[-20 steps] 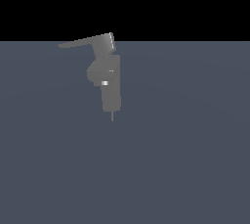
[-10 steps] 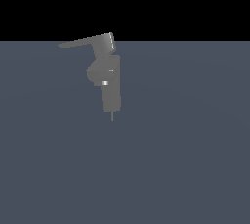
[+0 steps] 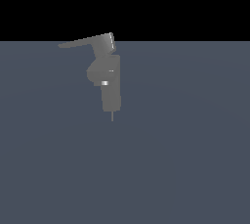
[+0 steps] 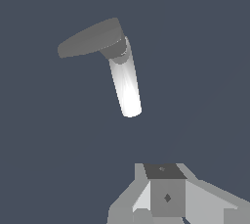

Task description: Turn on the faucet by rotating a designated handle.

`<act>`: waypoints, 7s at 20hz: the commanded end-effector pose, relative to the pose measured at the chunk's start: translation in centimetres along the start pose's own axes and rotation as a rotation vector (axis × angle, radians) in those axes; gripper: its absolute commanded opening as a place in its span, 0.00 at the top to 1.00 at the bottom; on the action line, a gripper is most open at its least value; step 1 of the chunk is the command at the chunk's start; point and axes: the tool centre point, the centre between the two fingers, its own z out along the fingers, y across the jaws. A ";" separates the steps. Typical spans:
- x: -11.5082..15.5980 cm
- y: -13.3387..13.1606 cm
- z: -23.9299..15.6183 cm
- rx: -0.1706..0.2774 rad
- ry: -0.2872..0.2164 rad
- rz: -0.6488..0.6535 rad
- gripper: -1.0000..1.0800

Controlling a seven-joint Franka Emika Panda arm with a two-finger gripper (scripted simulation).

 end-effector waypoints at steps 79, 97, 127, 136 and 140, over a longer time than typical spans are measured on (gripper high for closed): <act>19.8 -17.0 24.5 -0.207 -0.130 1.368 1.00; 14.9 -16.2 23.4 -0.207 -0.130 1.369 1.00; 8.8 -10.5 21.8 -0.209 -0.129 1.372 1.00; 6.9 -8.0 21.1 -0.207 -0.129 1.370 1.00; 6.3 -8.1 21.4 -0.215 -0.131 1.360 1.00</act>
